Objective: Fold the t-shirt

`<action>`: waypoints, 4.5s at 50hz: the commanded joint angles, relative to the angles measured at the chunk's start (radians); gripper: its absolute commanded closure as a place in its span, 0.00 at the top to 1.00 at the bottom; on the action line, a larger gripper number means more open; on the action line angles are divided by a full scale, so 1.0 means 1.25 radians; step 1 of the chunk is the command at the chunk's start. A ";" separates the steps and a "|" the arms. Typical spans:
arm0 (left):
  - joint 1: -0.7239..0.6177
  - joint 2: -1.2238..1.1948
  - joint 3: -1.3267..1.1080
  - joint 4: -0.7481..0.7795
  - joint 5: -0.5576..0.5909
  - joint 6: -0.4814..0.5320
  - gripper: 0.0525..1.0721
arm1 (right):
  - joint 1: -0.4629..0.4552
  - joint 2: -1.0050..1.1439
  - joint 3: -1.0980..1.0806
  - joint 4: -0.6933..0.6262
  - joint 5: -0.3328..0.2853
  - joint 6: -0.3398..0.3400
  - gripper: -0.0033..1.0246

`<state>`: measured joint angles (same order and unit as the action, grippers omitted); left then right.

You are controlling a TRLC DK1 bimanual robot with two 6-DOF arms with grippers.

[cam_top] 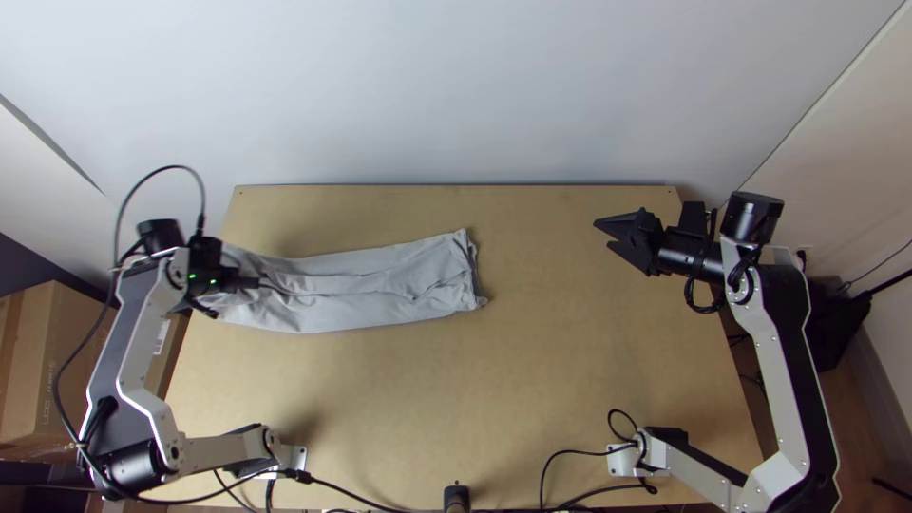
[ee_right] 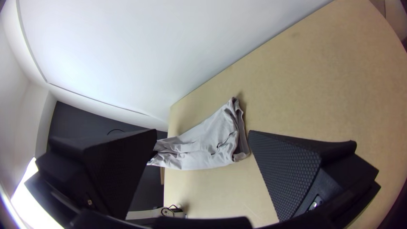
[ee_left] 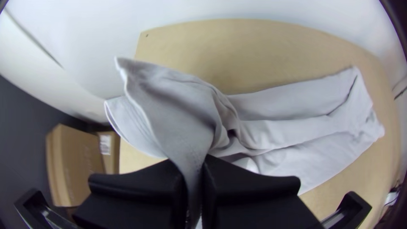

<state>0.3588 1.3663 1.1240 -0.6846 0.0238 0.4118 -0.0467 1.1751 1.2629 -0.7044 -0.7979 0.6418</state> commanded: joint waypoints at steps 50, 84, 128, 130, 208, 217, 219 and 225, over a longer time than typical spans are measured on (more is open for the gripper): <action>-0.783 0.670 0.919 -0.586 -0.613 -0.463 0.03 | -0.018 -0.136 -0.178 0.006 0.032 -0.020 0.96; -0.963 0.861 0.970 -0.446 -0.611 -0.480 0.03 | 0.068 -0.188 -0.317 0.027 0.081 -0.019 0.96; -1.039 0.841 0.997 -0.238 -0.566 -0.414 0.96 | 0.091 -0.174 -0.422 0.114 0.174 -0.032 0.96; -1.039 0.828 0.998 -0.221 -0.564 -0.415 0.96 | 0.105 -0.155 -0.421 0.124 0.183 -0.036 0.96; -0.298 0.213 0.895 -0.357 -0.305 -0.488 0.96 | 0.597 0.730 0.308 -0.039 0.270 -0.003 0.53; -0.247 0.199 0.881 -0.370 -0.283 -0.485 0.96 | 0.599 0.714 0.295 -0.048 0.313 -0.029 0.02; -0.234 0.197 0.879 -0.372 -0.279 -0.485 0.96 | 0.598 0.696 0.283 -0.050 0.314 -0.039 0.02; -0.210 0.192 0.877 -0.375 -0.273 -0.482 0.96 | 0.587 0.626 0.238 -0.050 0.314 -0.050 0.02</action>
<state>0.0727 1.6444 2.2333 -1.1393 -0.3313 -0.1833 0.6933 2.0548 1.6081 -0.7509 -0.4103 0.5991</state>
